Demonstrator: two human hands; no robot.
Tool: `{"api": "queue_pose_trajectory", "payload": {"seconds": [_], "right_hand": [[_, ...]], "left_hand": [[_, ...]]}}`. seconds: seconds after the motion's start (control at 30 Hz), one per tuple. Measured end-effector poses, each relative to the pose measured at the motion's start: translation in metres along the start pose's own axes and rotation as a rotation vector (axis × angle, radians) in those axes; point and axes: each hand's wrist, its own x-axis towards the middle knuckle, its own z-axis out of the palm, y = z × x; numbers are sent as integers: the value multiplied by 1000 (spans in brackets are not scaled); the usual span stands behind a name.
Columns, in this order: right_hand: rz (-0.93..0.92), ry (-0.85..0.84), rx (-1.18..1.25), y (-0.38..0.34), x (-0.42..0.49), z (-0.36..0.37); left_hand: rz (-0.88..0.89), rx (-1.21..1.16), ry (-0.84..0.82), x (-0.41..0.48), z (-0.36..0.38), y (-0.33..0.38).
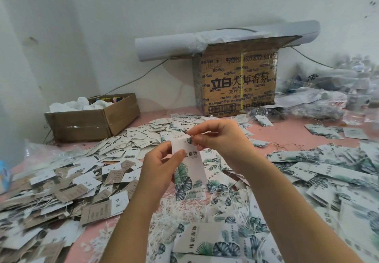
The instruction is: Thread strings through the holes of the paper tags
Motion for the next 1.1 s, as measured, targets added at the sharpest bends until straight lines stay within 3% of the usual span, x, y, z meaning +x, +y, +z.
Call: {"api": "queue_pose_trajectory", "payload": {"seconds": [0.47, 0.73, 0.87, 1.1], "right_hand": [[-81, 109, -495, 1, 1, 10], [-93, 114, -585, 1, 0, 12], [-88, 125, -543, -1, 0, 8], [-97, 8, -535, -5, -2, 8]], "left_hand": [[85, 40, -19, -1, 1, 3], [141, 193, -68, 0, 2, 2], [174, 116, -158, -3, 2, 3], [189, 73, -31, 1, 2, -2]]}}
